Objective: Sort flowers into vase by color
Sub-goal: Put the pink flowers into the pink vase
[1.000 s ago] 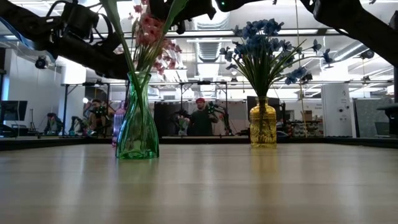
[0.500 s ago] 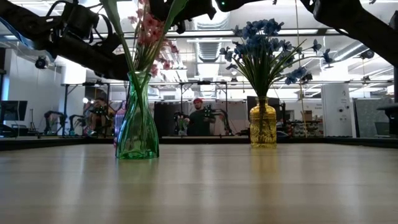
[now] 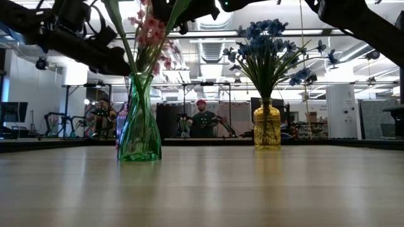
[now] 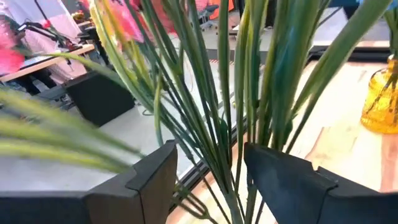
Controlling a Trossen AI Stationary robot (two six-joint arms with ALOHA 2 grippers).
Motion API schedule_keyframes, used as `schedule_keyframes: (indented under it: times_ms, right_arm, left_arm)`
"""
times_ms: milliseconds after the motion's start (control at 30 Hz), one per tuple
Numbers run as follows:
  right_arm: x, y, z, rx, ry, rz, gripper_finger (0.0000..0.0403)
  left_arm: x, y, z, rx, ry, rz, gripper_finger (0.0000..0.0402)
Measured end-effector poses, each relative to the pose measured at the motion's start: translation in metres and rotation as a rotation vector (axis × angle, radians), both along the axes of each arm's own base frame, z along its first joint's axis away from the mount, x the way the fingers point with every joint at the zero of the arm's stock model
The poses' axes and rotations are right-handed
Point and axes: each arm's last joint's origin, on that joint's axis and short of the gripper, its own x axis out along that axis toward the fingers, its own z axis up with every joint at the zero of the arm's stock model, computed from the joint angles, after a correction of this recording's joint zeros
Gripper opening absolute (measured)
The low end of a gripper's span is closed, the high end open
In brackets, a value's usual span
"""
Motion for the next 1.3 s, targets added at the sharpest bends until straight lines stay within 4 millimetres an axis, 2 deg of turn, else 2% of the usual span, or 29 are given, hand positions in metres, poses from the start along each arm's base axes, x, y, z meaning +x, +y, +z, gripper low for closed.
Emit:
schedule_keyframes:
  times_ms: [467,633,1300]
  right_arm:
    - [0.001,0.005,-0.004,0.002,0.047,0.067,0.0034]
    - [0.001,0.006,-0.006,-0.008,0.071,0.070,0.0034]
    - [0.002,0.011,-0.012,-0.025,0.124,0.133,0.0034]
  left_arm:
    - [-0.016,-0.012,0.013,-0.034,-0.112,0.005,0.0211]
    - [-0.018,-0.015,0.016,-0.041,-0.148,-0.046,0.0211]
    - [-0.024,-0.020,0.023,-0.065,-0.243,-0.067,0.0211]
